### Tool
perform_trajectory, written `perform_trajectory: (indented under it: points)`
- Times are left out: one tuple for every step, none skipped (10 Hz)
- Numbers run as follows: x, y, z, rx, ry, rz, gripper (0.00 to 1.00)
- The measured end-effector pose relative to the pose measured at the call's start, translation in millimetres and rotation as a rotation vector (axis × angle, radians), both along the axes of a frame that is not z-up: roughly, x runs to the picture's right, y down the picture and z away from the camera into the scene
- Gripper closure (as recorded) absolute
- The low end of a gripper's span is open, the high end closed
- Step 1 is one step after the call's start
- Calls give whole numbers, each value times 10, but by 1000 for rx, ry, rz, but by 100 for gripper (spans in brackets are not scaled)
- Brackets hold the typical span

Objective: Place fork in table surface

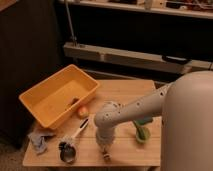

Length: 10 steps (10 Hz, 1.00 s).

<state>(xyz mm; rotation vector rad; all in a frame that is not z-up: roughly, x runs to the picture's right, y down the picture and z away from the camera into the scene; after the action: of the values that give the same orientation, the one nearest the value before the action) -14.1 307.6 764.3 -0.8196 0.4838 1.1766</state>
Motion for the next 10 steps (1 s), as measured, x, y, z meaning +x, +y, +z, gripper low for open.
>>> perform_trajectory:
  points:
    - [51, 19, 60, -32, 80, 16, 82]
    - [43, 15, 72, -34, 91, 19, 82]
    - [64, 14, 59, -32, 89, 20, 82]
    - [65, 0, 46, -33, 87, 16, 82]
    - [71, -6, 38, -34, 87, 13, 82]
    - [77, -4, 38, -35, 88, 12, 82]
    - [80, -12, 34, -33, 88, 12, 82]
    - [135, -88, 20, -11, 91, 24, 82]
    - [173, -181, -15, 11, 90, 42, 82]
    - [204, -349, -84, 45, 81, 67, 82]
